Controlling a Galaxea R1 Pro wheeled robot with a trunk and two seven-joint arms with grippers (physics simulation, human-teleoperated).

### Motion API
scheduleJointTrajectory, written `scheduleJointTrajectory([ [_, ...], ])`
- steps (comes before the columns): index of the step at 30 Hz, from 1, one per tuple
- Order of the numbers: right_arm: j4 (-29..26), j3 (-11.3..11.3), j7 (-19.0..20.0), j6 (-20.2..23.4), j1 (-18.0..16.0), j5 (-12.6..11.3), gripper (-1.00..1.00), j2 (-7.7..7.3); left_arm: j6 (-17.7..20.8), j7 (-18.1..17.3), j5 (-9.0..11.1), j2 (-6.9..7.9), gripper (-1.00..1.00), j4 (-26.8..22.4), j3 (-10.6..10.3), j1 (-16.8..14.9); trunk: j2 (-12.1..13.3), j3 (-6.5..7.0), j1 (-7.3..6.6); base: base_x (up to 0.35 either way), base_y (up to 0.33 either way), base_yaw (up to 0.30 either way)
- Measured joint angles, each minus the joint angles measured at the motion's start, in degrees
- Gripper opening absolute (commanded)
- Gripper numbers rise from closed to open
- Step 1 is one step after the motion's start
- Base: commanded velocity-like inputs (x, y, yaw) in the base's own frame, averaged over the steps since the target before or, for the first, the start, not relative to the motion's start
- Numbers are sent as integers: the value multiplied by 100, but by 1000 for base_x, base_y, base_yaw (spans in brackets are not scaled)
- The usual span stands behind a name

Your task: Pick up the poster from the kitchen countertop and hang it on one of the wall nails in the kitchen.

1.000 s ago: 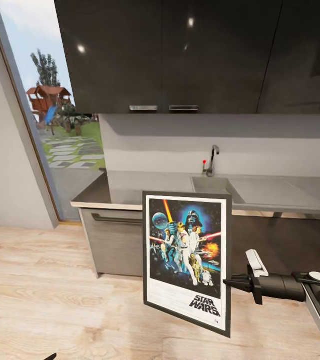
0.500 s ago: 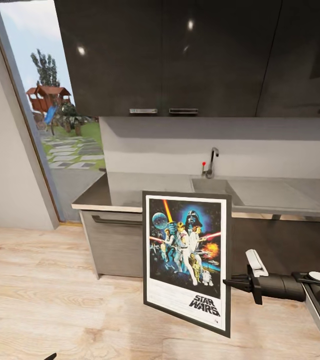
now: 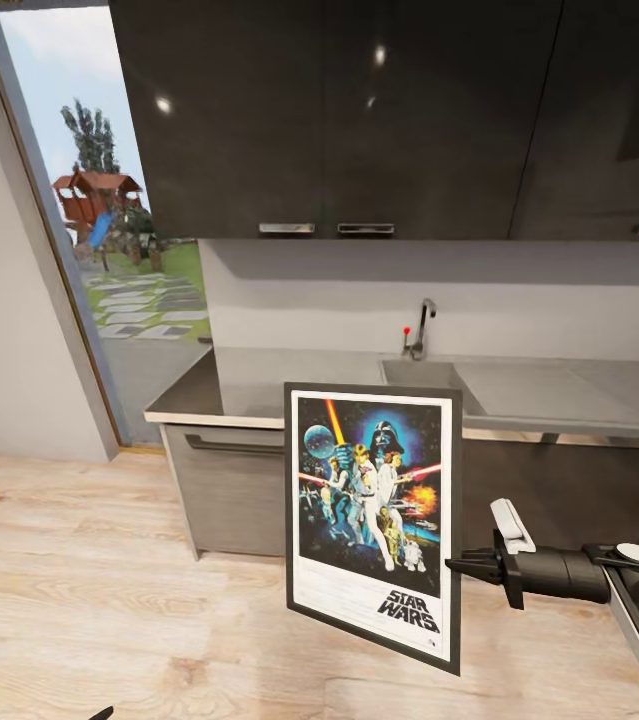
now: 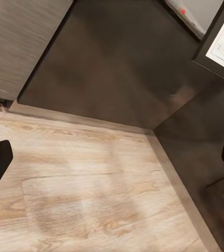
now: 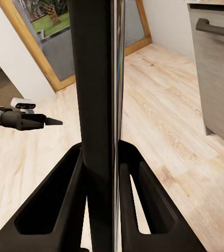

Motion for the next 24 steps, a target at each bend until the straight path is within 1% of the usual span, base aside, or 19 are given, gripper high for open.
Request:
scheduleJointTrajectory([
  [24,0,0,0,0,0,-5,-100,0,0,0,0,0,100,0,0,0,964,432,-528,0,0,0],
])
